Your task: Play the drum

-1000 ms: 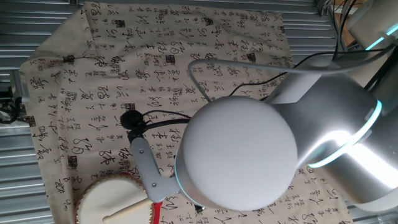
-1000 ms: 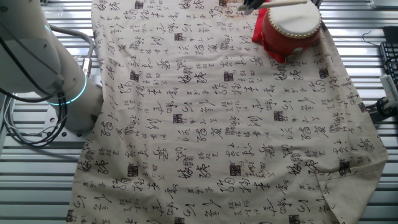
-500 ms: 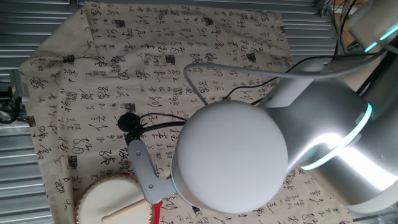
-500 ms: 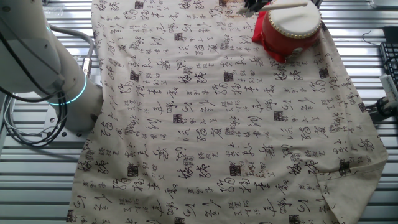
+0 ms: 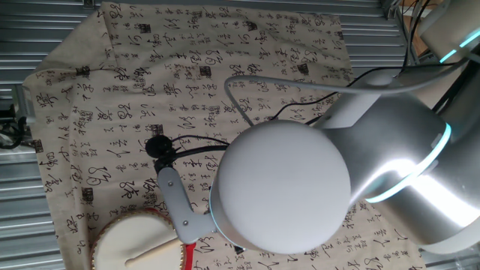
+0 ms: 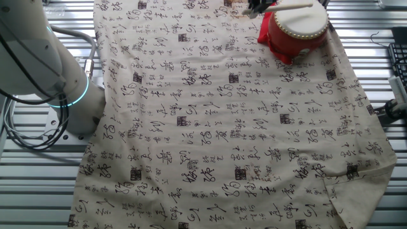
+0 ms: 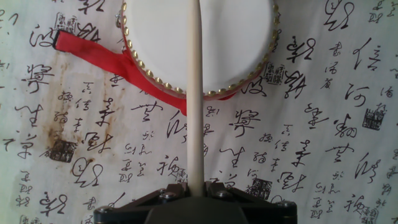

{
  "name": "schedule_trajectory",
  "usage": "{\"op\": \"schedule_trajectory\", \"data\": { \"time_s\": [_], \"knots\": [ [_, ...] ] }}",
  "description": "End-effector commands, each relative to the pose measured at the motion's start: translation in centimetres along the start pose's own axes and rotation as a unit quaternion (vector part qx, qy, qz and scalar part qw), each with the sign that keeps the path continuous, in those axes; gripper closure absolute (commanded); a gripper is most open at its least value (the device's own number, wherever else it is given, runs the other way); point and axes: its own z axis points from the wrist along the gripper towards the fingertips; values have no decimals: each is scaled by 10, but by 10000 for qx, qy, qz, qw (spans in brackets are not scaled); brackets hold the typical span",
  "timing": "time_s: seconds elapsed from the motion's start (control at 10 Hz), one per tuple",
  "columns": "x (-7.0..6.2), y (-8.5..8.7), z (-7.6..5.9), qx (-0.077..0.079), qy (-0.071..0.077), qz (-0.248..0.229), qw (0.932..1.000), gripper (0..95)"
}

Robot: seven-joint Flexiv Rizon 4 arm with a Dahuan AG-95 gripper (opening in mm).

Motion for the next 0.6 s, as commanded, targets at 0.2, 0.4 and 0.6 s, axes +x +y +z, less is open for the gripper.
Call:
{"op": "schedule_trajectory", "data": {
  "time_s": [0.2,0.4,0.6],
  "knots": [
    [-2,-1,3,4,30,1,10000,950],
    [-5,-4,19,4,5,-13,10000,950],
    [-5,-6,26,-43,-33,-27,10000,950]
  ]
}}
